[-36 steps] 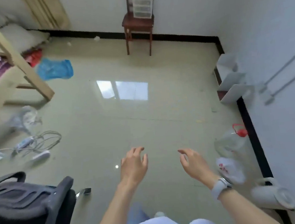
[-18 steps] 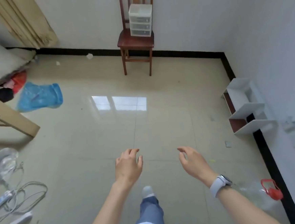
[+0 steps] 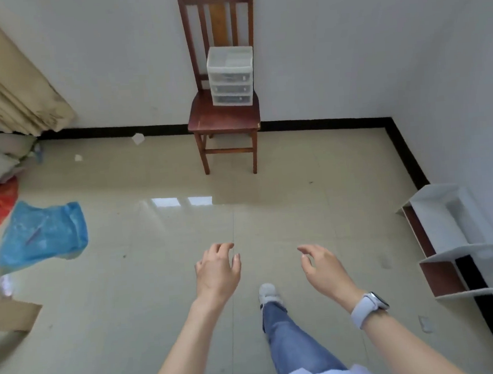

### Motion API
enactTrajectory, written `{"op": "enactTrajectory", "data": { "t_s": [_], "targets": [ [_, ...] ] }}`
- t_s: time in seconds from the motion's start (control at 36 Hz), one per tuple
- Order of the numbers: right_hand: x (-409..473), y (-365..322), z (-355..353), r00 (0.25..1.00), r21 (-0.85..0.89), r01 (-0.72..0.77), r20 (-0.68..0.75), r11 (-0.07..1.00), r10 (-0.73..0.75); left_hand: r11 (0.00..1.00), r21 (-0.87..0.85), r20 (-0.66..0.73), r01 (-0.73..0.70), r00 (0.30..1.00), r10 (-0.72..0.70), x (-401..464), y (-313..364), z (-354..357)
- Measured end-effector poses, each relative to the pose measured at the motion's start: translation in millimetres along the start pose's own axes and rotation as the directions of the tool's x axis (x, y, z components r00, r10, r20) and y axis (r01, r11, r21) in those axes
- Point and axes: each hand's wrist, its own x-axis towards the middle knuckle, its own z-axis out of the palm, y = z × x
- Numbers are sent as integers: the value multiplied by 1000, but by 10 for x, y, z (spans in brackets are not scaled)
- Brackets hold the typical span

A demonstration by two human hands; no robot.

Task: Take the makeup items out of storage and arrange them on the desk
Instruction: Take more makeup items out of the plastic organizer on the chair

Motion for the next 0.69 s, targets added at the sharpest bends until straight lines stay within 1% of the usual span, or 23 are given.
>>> {"op": "enactTrajectory", "data": {
  "t_s": [0.14,0.22,0.33,0.42,0.5,0.61,0.69],
  "targets": [
    [1378,-363,-485,1000,-18,27,-10,999,-27,1000,-4,-16,-15,1000,15,1335,350,-396],
    [2116,-679,-735,998,-26,60,-10,998,-60,998,-53,-82,-21,996,16,1978,465,-695],
    [2954,-1116,-913,997,-6,82,18,997,-82,990,-138,-136,33,989,-52,2680,369,-984],
    [3541,-1391,-974,996,33,85,23,996,-86,985,-151,-112,81,989,-98,3248,232,-1096],
    [4154,-1630,-991,999,120,40,18,992,-42,983,-158,-76,94,991,-107,3902,102,-1174],
    [5103,-1926,-978,999,228,-13,-32,974,20,985,-167,-45,55,997,-63,4953,21,-1320],
    [5814,-2123,-959,991,310,-104,-51,945,126,989,-148,11,9,1000,-8,5755,-6,-1472]
  ]
}}
